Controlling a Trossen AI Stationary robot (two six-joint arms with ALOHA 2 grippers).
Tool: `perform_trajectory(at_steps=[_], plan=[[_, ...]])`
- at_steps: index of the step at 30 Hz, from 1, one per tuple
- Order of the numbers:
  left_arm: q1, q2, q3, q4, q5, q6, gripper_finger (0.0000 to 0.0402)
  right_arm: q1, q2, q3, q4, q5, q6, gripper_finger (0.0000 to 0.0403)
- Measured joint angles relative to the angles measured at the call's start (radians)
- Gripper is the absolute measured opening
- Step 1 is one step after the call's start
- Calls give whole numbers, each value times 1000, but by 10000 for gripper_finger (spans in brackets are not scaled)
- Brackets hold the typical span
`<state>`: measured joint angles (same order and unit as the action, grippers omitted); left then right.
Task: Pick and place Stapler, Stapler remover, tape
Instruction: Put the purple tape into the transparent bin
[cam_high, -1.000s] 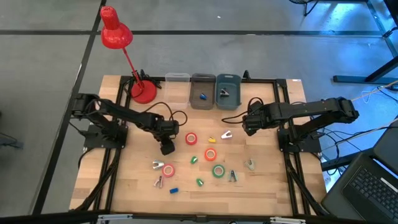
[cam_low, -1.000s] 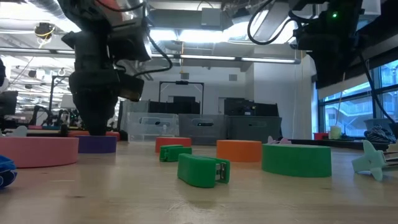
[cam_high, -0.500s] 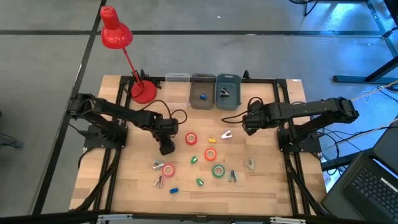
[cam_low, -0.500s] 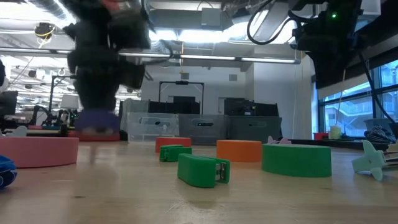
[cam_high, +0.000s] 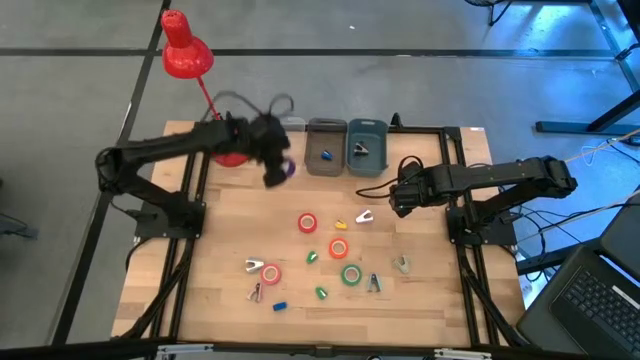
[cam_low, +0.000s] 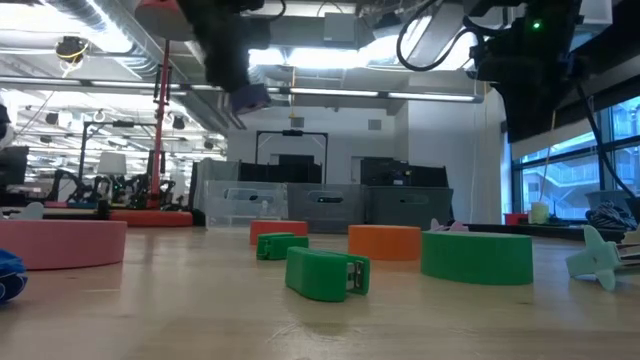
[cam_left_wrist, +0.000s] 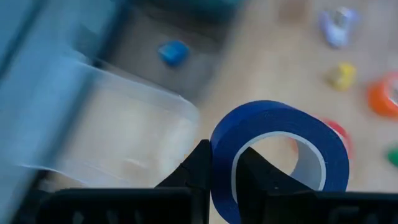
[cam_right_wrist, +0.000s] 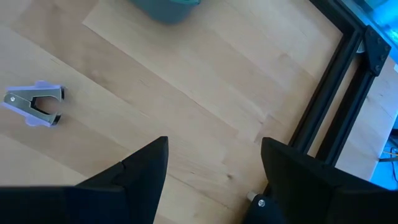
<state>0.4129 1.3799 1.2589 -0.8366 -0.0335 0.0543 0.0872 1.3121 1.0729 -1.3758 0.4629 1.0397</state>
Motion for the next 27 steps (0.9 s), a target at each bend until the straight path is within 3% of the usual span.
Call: perform_trajectory(at_steps=[6, 10, 19, 27], plan=[[204, 114, 165, 6, 1, 128, 32, 0, 0, 0, 0, -10, 0, 259], [283, 226, 235, 5, 31, 187, 32, 0, 0, 0, -1, -11, 0, 259], [346, 474, 291, 15, 2, 248, 32, 0, 0, 0, -5, -10, 0, 259], [370, 598, 292, 46, -40, 267, 32, 0, 0, 0, -5, -3, -7, 258]])
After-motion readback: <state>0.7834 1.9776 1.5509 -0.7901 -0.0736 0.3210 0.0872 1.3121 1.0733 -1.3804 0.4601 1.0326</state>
